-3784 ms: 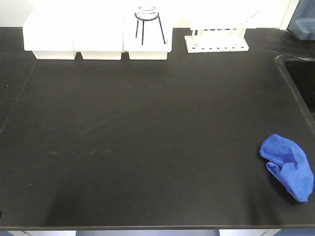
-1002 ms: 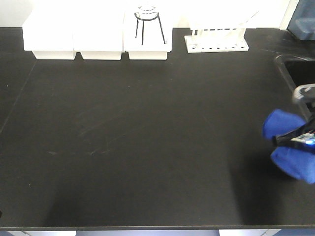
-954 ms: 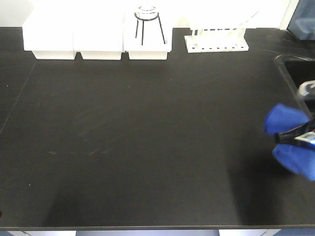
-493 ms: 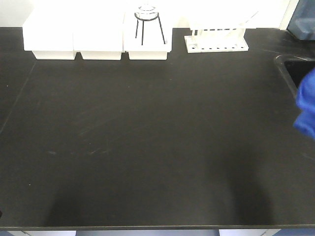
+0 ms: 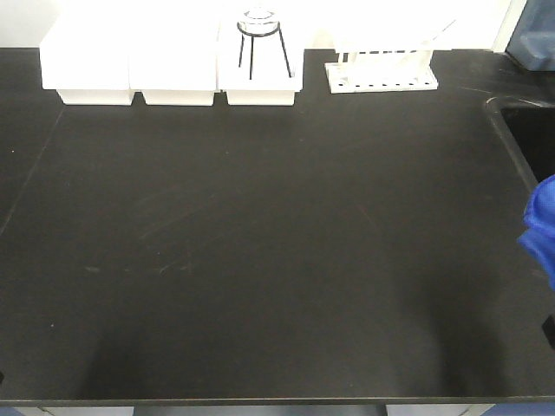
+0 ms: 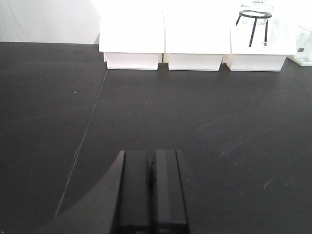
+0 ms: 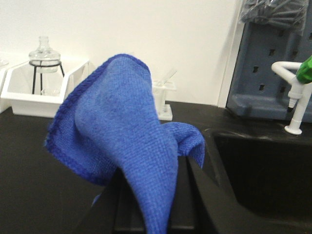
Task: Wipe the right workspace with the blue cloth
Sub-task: 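Lift the blue cloth up off the counter with the right gripper, then drive the base to the other black counter holding the cloth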
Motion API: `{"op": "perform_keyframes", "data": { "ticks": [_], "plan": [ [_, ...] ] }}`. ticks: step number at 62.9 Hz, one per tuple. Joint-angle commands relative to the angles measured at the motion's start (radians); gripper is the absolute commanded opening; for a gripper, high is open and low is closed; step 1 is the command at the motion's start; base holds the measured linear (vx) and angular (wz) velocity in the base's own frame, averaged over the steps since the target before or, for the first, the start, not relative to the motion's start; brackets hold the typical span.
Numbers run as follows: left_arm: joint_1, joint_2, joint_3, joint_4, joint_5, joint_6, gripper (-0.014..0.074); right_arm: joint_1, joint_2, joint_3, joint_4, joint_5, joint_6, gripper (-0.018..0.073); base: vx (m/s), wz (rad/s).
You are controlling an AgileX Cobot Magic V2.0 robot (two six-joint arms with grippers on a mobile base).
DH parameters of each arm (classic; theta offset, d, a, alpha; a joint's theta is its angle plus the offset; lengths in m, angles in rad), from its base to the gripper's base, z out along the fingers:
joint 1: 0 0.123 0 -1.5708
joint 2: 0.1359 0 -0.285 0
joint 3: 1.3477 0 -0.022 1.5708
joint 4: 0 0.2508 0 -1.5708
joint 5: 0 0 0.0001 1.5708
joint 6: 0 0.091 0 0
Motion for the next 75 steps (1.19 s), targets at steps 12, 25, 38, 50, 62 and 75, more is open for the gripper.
{"op": "perform_keyframes", "data": {
  "ticks": [12,25,38,50,62,75],
  "plan": [
    [-0.004,-0.016,0.03,0.001,-0.079,-0.008,-0.0006,0.002,0.017,-0.026,0.005,-0.11,-0.009,0.0,0.0,0.0],
    [-0.004,-0.016,0.03,0.001,-0.079,-0.008,-0.0006,0.002,0.017,-0.026,0.005,-0.11,-0.009,0.0,0.0,0.0],
    [-0.004,-0.016,0.03,0.001,-0.079,-0.008,-0.0006,0.002,0.017,-0.026,0.005,-0.109,-0.009,0.0,0.0,0.0],
    [-0.004,-0.016,0.03,0.001,-0.079,-0.008,-0.0006,0.002,0.017,-0.026,0.005,-0.109,-0.009,0.0,0.0,0.0],
    [-0.004,-0.016,0.03,0.001,-0.079,-0.008,-0.0006,0.002,0.017,-0.026,0.005,-0.109,-0.009,0.0,-0.03,0.01],
    [-0.004,-0.016,0.03,0.001,-0.079,-0.008,-0.0006,0.002,0.017,-0.026,0.005,-0.109,-0.009,0.0,-0.12,0.03]
  ]
}}
